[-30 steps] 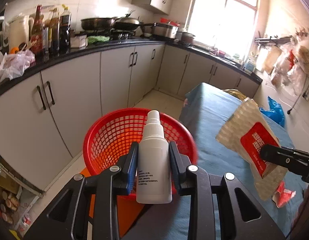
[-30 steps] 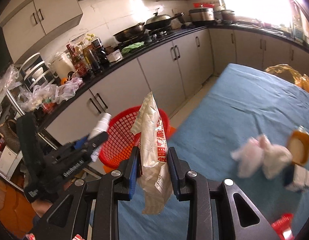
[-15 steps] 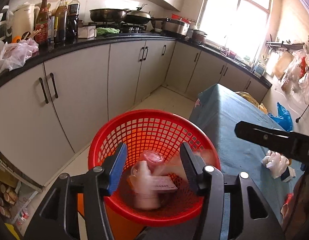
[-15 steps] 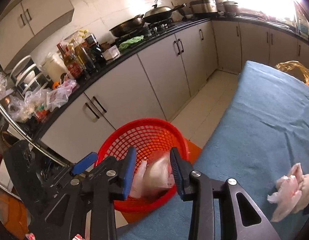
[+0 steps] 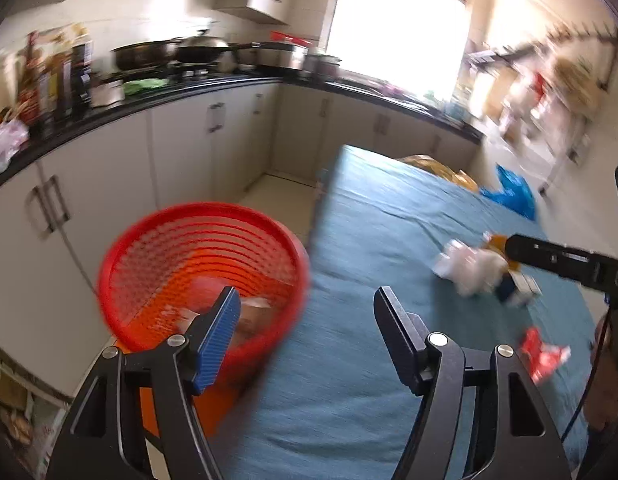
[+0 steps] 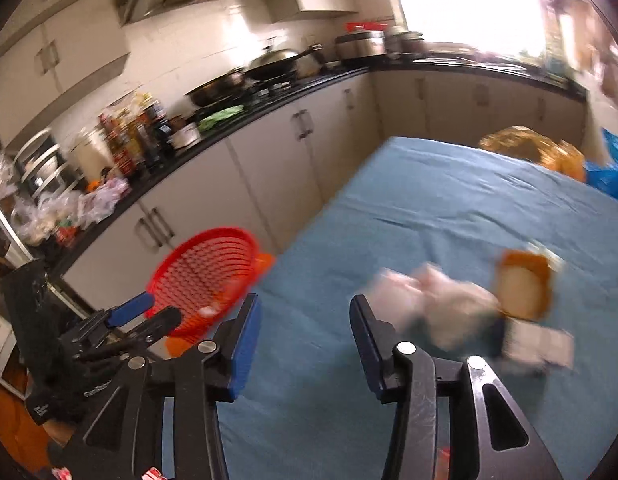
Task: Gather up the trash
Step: 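Move both tools back over the table, then grasp the red snack box with the left tool while the right tool grasps the white-green medicine box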
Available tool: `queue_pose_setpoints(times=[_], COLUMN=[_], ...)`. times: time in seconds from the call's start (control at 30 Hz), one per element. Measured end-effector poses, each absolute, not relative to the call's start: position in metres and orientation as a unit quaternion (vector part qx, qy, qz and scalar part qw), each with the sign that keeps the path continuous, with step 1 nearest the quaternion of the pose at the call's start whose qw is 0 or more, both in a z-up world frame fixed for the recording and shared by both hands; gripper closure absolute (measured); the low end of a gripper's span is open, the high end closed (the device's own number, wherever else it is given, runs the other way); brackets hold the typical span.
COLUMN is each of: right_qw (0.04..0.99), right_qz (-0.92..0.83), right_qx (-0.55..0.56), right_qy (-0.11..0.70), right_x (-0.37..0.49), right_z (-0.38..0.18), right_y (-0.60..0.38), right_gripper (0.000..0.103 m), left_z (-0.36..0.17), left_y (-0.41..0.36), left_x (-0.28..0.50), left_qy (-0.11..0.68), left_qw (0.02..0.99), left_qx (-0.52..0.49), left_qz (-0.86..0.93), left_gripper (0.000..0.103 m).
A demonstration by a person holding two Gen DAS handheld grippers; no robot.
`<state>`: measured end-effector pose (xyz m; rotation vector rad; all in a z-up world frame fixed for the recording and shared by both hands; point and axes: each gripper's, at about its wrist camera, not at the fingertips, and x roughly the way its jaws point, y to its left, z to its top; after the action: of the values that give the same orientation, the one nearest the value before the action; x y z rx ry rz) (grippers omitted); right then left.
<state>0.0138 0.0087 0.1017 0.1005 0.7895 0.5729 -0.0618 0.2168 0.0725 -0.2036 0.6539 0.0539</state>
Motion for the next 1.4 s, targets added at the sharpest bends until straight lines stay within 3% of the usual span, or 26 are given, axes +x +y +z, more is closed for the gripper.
queue_pose_setpoints(times=[0.4, 0.67, 0.97, 1.0, 1.07, 1.1, 1.13, 1.23, 1.3, 1.33, 1.4], right_qw=[0.895, 0.891, 0.878, 0.878, 0.877, 0.876, 0.876, 0.876, 0.872, 0.87, 0.868], right_qz=[0.192, 0.161, 0.148, 0.149, 0.149, 0.149, 0.149, 0.148, 0.152, 0.155, 0.156], right_qx=[0.136, 0.197, 0.259, 0.26, 0.262, 0.263, 0.262, 0.259, 0.265, 0.267, 0.266], right_qy=[0.379, 0.375, 0.373, 0.374, 0.374, 0.375, 0.376, 0.378, 0.382, 0.384, 0.39], right_x=[0.015, 0.026, 0.028, 0.028, 0.028, 0.029, 0.028, 0.029, 0.031, 0.032, 0.034], right_z=[0.077, 0.05, 0.047, 0.048, 0.048, 0.047, 0.047, 0.045, 0.042, 0.041, 0.037], right_y=[-0.132, -0.186, -0.214, -0.214, -0.214, -0.214, -0.214, -0.213, -0.212, -0.212, -0.211], right_gripper=[0.053, 0.053, 0.053, 0.053, 0.053, 0.053, 0.053, 0.053, 0.053, 0.053, 0.053], left_z=[0.06, 0.053, 0.039, 0.037, 0.029, 0.025, 0.021, 0.012, 0.015, 0.016, 0.018], left_y=[0.1, 0.011, -0.081, -0.086, -0.095, -0.099, -0.101, -0.096, -0.088, -0.084, -0.068], left_x=[-0.055, -0.048, -0.075, -0.074, -0.066, -0.058, -0.052, -0.04, -0.037, -0.035, -0.026], left_qy=[0.362, 0.393, 0.327, 0.327, 0.339, 0.352, 0.36, 0.375, 0.371, 0.373, 0.38], left_qw=[0.929, 0.904, 0.891, 0.888, 0.882, 0.877, 0.875, 0.877, 0.885, 0.888, 0.894], left_qx=[-0.031, 0.044, 0.216, 0.225, 0.237, 0.239, 0.237, 0.225, 0.204, 0.195, 0.155], left_qz=[-0.067, -0.163, -0.229, -0.232, -0.226, -0.223, -0.222, -0.202, -0.195, -0.187, -0.179], left_gripper=[0.033, 0.021, 0.022, 0.025, 0.051, 0.056, 0.061, 0.063, 0.082, 0.097, 0.097])
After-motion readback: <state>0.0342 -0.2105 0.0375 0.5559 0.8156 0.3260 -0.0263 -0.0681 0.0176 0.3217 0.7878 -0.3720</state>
